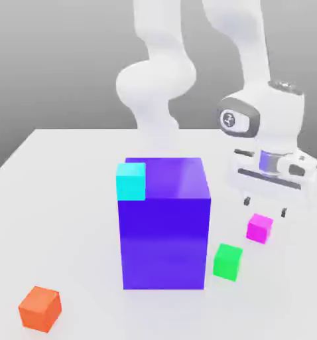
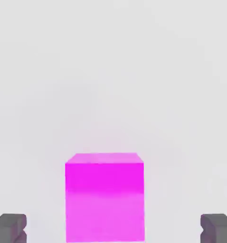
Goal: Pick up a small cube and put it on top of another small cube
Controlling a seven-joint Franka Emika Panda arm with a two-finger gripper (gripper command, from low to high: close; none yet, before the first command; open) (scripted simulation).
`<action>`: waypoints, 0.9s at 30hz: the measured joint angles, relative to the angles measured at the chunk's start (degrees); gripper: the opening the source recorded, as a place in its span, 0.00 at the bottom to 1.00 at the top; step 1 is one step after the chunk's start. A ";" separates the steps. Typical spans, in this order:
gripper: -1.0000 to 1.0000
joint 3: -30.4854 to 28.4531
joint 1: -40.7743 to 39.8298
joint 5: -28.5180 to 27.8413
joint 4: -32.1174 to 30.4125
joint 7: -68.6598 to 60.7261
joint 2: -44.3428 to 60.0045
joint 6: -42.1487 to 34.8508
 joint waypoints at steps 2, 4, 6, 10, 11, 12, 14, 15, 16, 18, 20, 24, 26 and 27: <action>0.50 0.68 -0.59 0.74 0.55 -0.68 2.87 2.36; 0.50 1.24 -1.09 1.09 1.05 -0.94 5.76 4.75; 0.50 1.57 -1.32 1.20 1.46 -0.92 8.66 7.16; 0.00 1.69 -1.28 1.30 1.78 -0.77 11.42 9.42; 0.00 1.69 -1.28 1.31 1.78 -0.77 11.41 9.39; 0.00 1.69 -1.28 1.31 1.78 -0.78 11.41 9.34; 0.00 1.72 -1.25 1.36 1.85 -0.75 12.07 9.85; 0.00 1.72 -1.30 1.35 1.82 -0.80 11.69 9.55; 0.00 1.71 -1.34 1.32 1.73 -0.87 10.79 8.80; 0.00 1.58 -1.34 1.25 1.42 -0.99 8.30 6.75; 0.00 1.28 -1.15 1.03 1.00 -0.91 5.50 4.42; 0.00 0.90 -1.06 -0.20 -0.09 0.08 -0.23 -0.29; 0.00 0.99 -1.23 -0.82 -0.75 0.69 -3.05 -2.56; 0.00 1.04 -1.29 -1.10 -1.11 1.00 -4.45 -3.66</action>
